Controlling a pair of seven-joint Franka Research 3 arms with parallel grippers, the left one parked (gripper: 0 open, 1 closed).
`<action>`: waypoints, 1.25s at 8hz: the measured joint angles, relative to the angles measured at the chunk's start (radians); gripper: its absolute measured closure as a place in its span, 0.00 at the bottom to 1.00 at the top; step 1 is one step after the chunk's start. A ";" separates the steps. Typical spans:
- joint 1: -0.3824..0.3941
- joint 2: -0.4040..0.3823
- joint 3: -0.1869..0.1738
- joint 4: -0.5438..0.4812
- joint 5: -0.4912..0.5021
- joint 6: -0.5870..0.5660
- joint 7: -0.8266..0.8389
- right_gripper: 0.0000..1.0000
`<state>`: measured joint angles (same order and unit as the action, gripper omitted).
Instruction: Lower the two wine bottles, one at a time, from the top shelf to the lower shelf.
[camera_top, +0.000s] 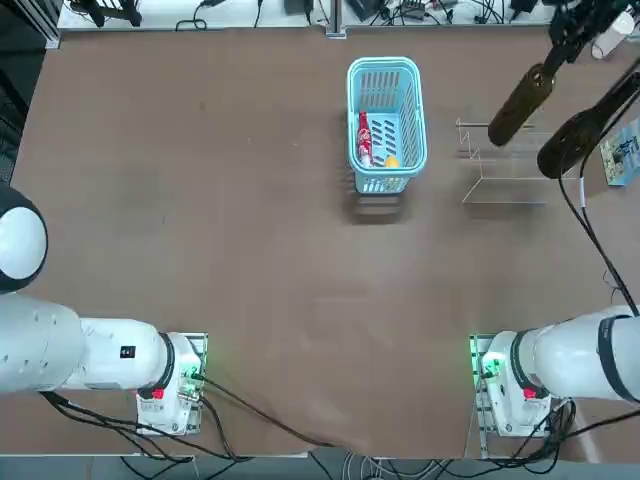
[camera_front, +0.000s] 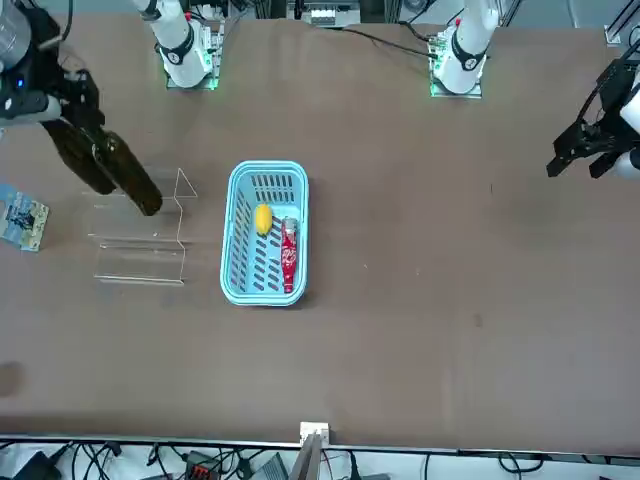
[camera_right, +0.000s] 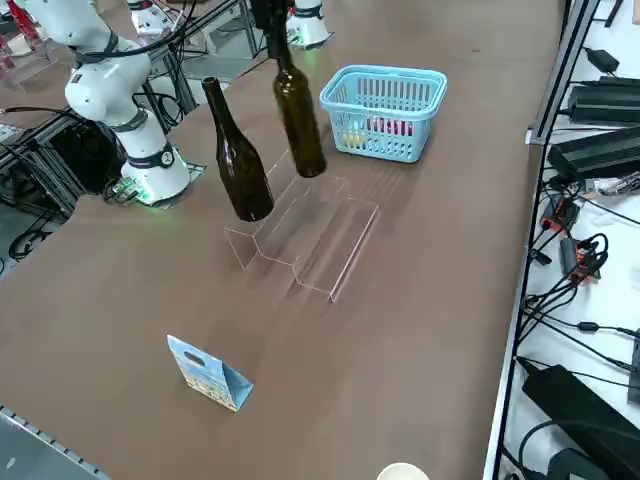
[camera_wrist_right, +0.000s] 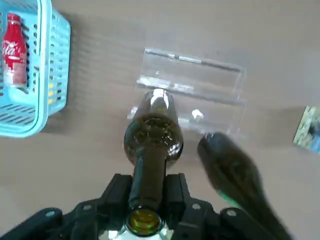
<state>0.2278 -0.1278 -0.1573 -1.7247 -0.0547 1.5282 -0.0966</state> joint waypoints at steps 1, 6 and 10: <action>0.000 0.061 -0.015 0.055 0.000 0.015 -0.034 0.61; -0.001 0.242 -0.038 0.144 0.000 0.178 -0.108 0.61; -0.001 0.282 -0.050 0.144 0.005 0.196 -0.116 0.61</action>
<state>0.2272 0.1545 -0.2072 -1.5804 -0.0493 1.7238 -0.2131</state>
